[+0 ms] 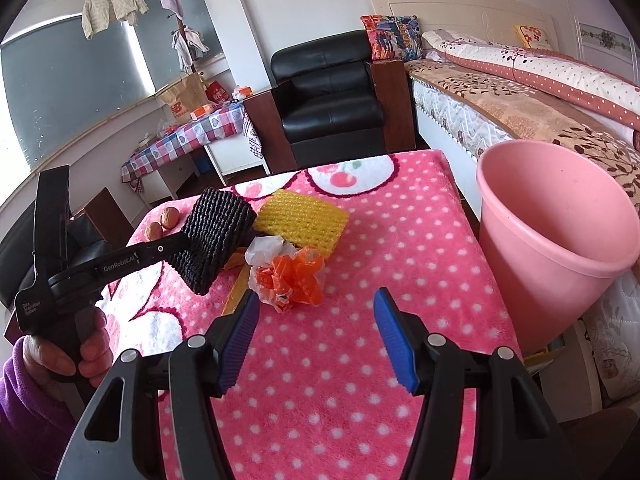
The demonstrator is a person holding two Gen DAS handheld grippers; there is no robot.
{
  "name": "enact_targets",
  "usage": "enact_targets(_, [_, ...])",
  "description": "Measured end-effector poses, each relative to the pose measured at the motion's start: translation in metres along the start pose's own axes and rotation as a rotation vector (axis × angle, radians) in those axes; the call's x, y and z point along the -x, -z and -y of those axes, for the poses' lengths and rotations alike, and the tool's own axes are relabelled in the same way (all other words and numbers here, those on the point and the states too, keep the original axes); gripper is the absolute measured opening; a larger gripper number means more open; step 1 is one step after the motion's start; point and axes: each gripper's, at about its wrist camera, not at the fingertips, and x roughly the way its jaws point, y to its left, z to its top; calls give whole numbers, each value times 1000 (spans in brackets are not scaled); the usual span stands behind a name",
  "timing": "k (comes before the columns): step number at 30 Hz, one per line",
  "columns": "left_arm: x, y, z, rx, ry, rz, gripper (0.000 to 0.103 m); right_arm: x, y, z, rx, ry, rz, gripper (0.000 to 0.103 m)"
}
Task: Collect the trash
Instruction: 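Close the left tool on the black mesh pad, then close the right tool on the orange-and-white plastic bag while the left tool holds the black pad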
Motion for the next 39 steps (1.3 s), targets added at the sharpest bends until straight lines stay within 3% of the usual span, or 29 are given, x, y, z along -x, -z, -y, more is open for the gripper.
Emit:
enact_targets(2, [0,3,1,-7,11,-3,12,-2,-2,-2,6,1,-3,59])
enact_targets(4, [2,5,2,-12,22,-3,10,-3,0,-4,8,1,-5,59])
enact_targets(16, [47,5,-5,12,44,82,8,-17,-6,-14,19,-21,-19,60])
enact_targets(26, [74,5,-11,25,40,116,8,-50,-12,-21,3,-31,-82,60])
enact_targets(28, [75,5,-10,25,43,116,8,-54,-11,-20,-3,-34,-98,44])
enact_targets(30, [76,5,-8,21,44,118,8,-57,-10,-19,-9,-36,-116,22])
enact_targets(32, [77,5,-6,18,47,119,8,-57,-8,-16,-18,-42,-117,14])
enact_targets(39, [81,6,3,1,54,129,8,-35,-6,-12,-23,-63,-85,11])
